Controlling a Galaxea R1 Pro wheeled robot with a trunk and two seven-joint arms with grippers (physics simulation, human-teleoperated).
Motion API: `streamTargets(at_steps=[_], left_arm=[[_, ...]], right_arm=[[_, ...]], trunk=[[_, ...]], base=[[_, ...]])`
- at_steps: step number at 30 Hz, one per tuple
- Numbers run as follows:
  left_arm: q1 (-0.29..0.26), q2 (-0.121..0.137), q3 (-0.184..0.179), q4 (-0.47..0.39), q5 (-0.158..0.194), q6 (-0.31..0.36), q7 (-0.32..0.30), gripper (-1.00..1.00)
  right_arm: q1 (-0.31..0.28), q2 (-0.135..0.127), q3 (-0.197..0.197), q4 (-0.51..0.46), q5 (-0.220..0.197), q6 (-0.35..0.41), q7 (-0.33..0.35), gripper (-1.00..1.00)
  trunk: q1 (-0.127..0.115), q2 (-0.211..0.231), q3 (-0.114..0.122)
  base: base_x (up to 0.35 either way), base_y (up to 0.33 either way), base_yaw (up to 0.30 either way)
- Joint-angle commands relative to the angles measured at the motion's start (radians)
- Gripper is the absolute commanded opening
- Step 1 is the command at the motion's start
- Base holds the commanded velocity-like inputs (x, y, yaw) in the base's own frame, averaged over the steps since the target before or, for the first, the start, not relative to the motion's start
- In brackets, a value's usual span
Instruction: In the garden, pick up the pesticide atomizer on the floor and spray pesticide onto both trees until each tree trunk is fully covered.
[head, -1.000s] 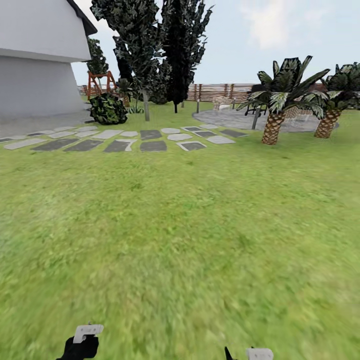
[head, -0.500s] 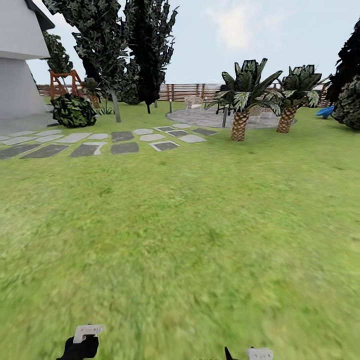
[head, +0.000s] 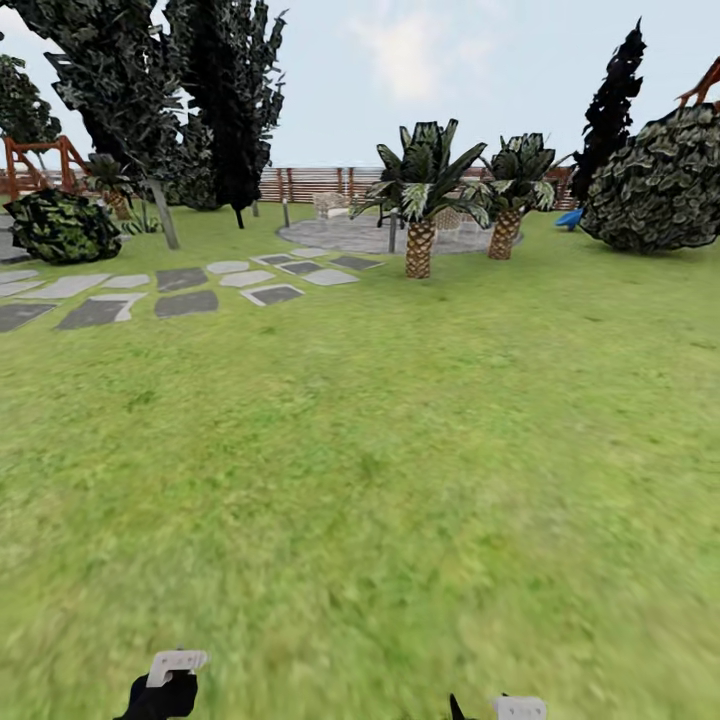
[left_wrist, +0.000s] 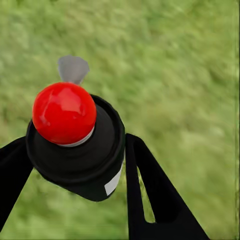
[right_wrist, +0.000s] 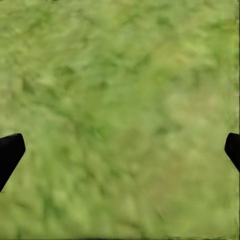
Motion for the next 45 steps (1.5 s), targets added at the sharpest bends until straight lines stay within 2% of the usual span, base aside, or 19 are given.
streamTargets(at_steps=[1, 45], left_arm=[[0.000, 0.000, 0.000, 0.000, 0.000, 0.000, 0.000, -1.00], [0.000, -0.001, 0.000, 0.000, 0.000, 0.000, 0.000, -1.00]], right_arm=[[0.000, 0.000, 0.000, 0.000, 0.000, 0.000, 0.000, 1.00], [0.000, 0.000, 0.001, 0.000, 0.000, 0.000, 0.000, 1.00]], trunk=[[0.000, 0.000, 0.000], [0.000, 0.000, 0.009]], base=[[0.000, -0.237, -0.300], [0.000, -0.268, -0.300]])
